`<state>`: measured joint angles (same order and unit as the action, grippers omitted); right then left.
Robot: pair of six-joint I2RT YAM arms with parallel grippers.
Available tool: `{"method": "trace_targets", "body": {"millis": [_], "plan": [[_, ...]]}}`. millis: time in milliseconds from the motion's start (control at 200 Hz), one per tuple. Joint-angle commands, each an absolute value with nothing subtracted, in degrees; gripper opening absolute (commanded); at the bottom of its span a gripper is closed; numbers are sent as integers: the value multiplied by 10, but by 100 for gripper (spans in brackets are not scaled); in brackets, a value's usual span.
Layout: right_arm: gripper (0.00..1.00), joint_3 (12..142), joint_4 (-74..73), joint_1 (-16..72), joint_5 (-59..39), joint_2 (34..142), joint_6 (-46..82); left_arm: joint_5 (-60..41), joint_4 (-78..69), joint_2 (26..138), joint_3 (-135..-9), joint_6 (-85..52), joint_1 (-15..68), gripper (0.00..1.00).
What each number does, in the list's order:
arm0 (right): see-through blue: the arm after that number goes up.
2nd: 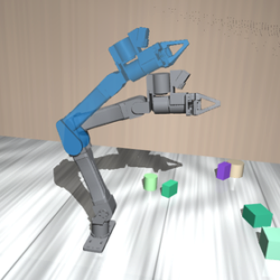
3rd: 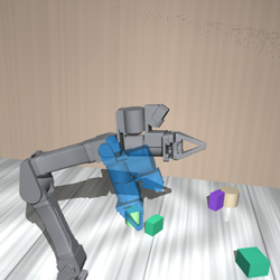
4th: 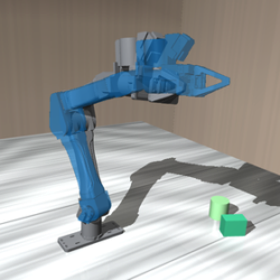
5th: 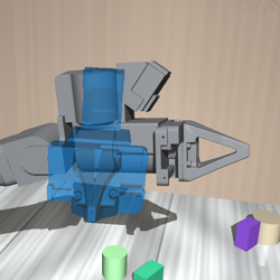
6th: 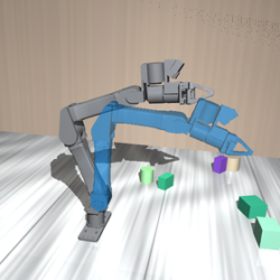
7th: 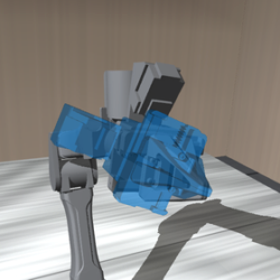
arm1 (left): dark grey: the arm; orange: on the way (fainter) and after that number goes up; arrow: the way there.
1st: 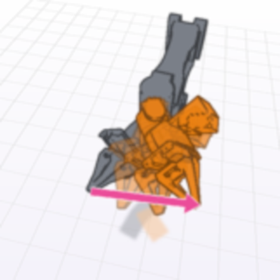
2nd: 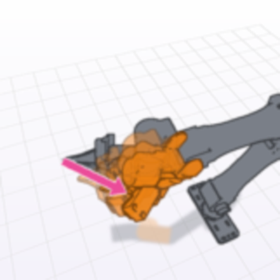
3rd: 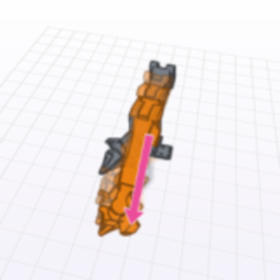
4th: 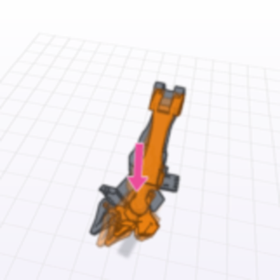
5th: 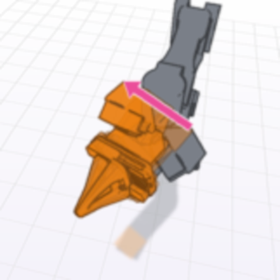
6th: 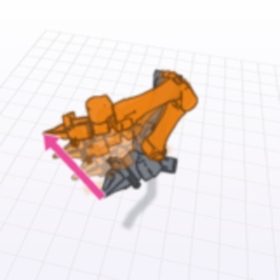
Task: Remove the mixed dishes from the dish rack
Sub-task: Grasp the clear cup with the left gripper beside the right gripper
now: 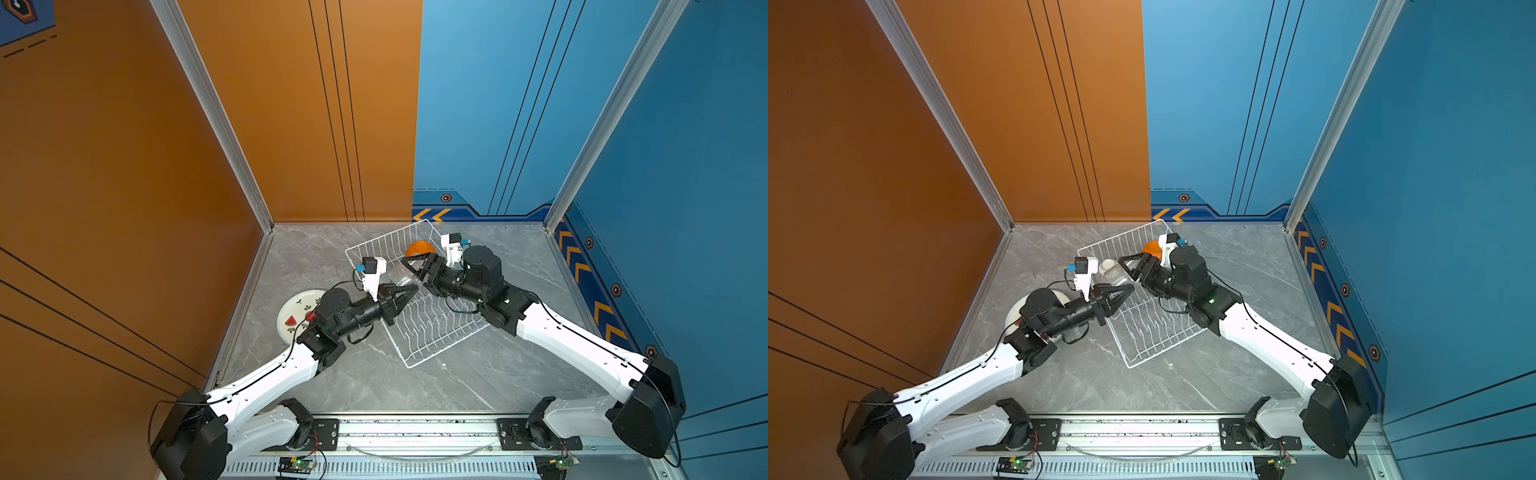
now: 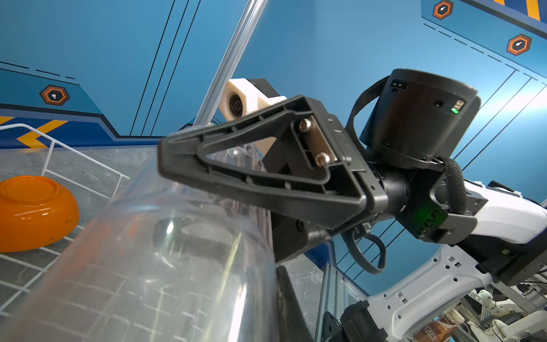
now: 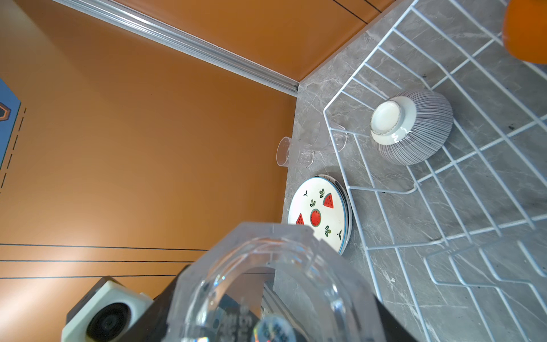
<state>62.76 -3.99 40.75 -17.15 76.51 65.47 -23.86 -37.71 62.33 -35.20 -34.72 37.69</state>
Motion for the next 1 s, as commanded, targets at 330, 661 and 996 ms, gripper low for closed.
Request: {"method": "trace_targets", "body": {"millis": [330,661,996], "plan": [[63,615,-42,418,-159,755,586,-195,-352,626,-359,-386,351,0],[84,612,-45,435,-107,760,575,-202,-352,636,-367,-385,350,0],[97,617,-29,437,-86,764,556,-194,-352,632,-360,-381,348,0]]}}
